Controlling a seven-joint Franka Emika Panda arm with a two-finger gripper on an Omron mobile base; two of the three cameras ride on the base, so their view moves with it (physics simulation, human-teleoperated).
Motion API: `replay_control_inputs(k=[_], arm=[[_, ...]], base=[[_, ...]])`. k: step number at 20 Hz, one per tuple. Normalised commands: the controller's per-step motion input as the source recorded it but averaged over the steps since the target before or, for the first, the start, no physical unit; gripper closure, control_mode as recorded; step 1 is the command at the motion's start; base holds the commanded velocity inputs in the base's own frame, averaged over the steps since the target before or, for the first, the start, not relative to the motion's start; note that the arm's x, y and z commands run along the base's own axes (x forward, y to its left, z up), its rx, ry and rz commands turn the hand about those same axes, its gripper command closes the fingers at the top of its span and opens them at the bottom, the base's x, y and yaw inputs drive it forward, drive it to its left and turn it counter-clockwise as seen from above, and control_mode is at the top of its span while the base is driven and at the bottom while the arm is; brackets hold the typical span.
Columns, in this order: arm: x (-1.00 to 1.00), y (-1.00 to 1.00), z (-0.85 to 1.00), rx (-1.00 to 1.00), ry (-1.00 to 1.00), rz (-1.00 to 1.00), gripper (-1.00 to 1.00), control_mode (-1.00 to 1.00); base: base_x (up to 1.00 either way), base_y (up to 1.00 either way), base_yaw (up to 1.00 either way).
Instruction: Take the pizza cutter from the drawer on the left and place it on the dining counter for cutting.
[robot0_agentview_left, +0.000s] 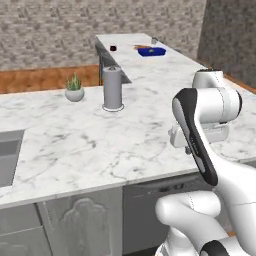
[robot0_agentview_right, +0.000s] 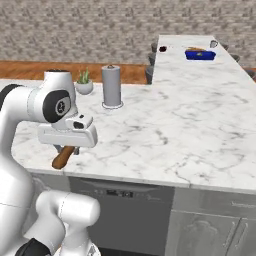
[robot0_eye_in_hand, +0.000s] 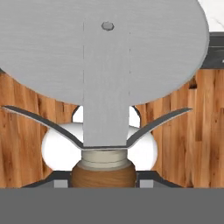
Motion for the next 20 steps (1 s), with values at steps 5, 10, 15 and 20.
replay_control_inputs(k=[5, 10, 15, 20], arm=[[0.0, 0.0, 0.0, 0.0, 0.0, 0.0, 1.0, 1.0], [0.0, 0.0, 0.0, 0.0, 0.0, 0.0, 1.0, 1.0], [0.0, 0.0, 0.0, 0.0, 0.0, 0.0, 1.0, 1.0], [0.0, 0.0, 0.0, 0.0, 0.0, 0.0, 1.0, 1.0]], base=[[0.0, -1.0, 0.0], [0.0, -1.0, 0.0], [0.0, -1.0, 0.0], [0.0, -1.0, 0.0]])
